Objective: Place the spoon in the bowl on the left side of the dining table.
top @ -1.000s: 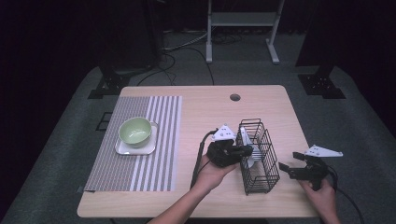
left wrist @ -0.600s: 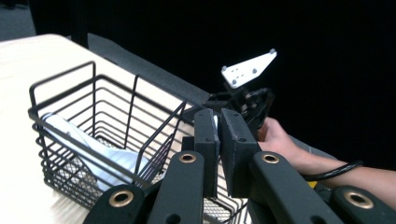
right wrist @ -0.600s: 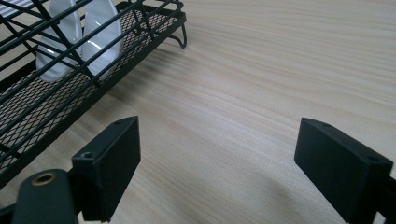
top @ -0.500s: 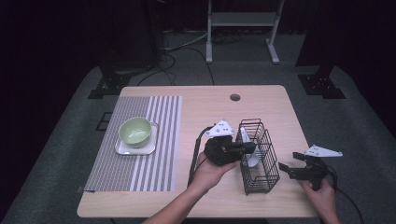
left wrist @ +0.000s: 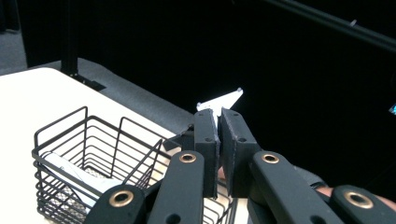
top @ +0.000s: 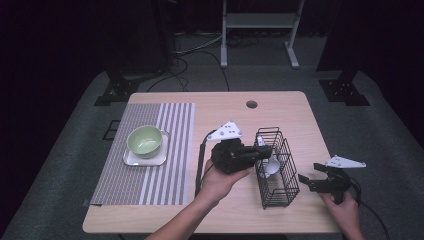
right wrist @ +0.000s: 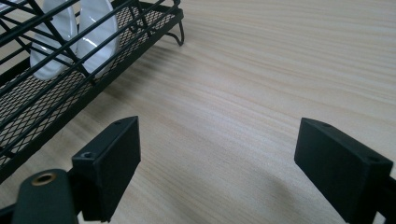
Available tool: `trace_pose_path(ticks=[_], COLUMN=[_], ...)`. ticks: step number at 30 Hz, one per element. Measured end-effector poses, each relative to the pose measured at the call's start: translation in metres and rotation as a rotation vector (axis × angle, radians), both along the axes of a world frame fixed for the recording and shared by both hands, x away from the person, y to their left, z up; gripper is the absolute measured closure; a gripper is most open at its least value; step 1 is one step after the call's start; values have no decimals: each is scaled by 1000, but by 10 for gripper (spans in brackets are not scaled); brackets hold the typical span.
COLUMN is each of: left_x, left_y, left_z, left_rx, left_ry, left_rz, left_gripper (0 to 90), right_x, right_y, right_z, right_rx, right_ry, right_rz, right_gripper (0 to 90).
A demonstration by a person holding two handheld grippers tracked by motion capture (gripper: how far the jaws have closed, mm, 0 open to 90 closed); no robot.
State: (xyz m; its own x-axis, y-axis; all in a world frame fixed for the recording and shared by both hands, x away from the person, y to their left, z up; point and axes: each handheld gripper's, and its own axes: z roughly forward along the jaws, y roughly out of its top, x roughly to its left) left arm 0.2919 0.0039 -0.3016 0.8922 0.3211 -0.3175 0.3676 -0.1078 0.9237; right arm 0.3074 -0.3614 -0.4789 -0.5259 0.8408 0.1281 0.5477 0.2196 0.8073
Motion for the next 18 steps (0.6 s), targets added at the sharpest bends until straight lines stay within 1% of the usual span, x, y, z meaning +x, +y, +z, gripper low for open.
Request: trace_pose_path(ticks=[4, 10, 11, 12, 16, 18], left_x=[-1, -1, -1, -1, 1, 3], left_y=[7, 20, 25, 25, 36, 45], left_z=[5, 11, 11, 11, 11, 9], left_rx=[-27, -50, -51, -51, -59, -63], left_ry=[9, 7, 9, 9, 18, 23], left_rz=[5, 21, 32, 32, 57, 77], left_gripper=[858, 858, 858, 858, 858, 858], right_x=[0, 1, 1, 1, 1, 1], right_y=[0, 0, 1, 1, 1, 1], right_z=[0, 0, -1, -1, -1, -1], right_rx=[-3, -7, -10, -11, -13, -15], right_ry=[1, 2, 4, 4, 5, 9], right_rz=[-1, -3, -4, -5, -7, -9], right_gripper=[134, 134, 135, 134, 134, 134])
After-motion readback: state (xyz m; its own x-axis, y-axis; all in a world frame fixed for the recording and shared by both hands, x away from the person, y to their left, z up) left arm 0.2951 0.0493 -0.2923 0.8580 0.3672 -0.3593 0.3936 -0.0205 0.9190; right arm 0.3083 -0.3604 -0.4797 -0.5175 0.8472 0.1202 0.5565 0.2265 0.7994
